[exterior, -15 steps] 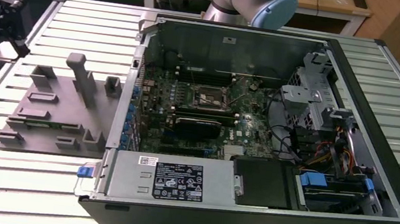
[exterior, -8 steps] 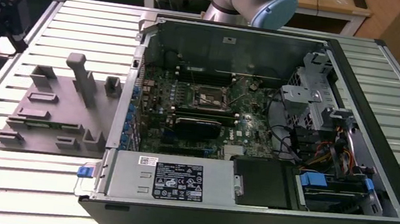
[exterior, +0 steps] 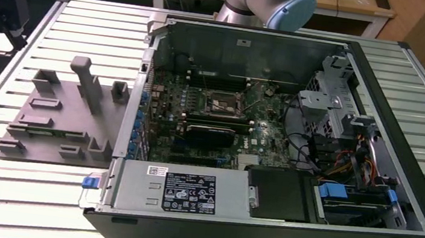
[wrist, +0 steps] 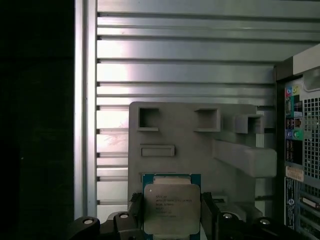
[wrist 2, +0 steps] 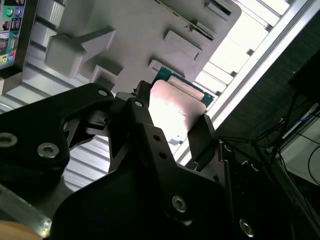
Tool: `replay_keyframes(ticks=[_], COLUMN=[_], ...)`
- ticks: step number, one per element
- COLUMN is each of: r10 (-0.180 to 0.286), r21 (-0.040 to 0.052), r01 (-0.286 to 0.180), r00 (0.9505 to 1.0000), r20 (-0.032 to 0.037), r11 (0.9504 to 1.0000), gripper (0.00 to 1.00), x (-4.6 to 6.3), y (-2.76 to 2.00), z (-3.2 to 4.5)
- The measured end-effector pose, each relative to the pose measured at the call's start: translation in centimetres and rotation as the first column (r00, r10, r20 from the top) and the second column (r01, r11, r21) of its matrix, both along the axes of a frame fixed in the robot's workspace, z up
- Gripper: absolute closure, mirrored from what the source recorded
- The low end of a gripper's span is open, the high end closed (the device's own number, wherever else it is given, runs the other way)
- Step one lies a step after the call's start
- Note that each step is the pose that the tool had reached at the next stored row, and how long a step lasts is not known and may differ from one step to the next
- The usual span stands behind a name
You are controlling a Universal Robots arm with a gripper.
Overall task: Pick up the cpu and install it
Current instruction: 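Pick up the cpu and move it towards the insertion slot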
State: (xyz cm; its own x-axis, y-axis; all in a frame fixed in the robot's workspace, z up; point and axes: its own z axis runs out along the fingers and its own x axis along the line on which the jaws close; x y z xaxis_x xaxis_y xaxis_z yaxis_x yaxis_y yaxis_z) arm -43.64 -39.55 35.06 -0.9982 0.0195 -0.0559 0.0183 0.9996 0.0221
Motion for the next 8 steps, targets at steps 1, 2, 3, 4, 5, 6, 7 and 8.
replay_keyframes(ticks=[1, 2, 3, 4, 5, 6, 7, 8], r10=[0.000, 0.000, 0.000, 0.000, 0.000, 0.000, 0.000, 0.000], r21=[0.0001, 0.0000, 0.0000, -0.0001, 0.0000, 0.0000, 0.0000, 0.0000], r01=[0.000, 0.000, 0.000, 0.000, 0.000, 0.000, 0.000, 0.000], r00=[1.0000, 1.0000, 1.0000, 1.0000, 1.0000, 1.0000, 1.0000, 1.0000], r20=[0.0005, 0.0008, 0.0013, 0.0017, 0.0021, 0.0025, 0.0030, 0.0034], r11=[1.0000, 1.0000, 1.0000, 1.0000, 1.0000, 1.0000, 1.0000, 1.0000], gripper=[0.45, 0.45, 0.45, 0.45, 0.45, 0.45, 0.45, 0.45], x=[0.00, 0.00, 0.00, 0.00, 0.00, 0.00, 0.00, 0.00], y=[0.00, 0.00, 0.01, 0.01, 0.01, 0.01, 0.02, 0.02], z=[0.14, 0.29, 0.44, 0.57, 0.71, 0.85, 0.99, 1.13])
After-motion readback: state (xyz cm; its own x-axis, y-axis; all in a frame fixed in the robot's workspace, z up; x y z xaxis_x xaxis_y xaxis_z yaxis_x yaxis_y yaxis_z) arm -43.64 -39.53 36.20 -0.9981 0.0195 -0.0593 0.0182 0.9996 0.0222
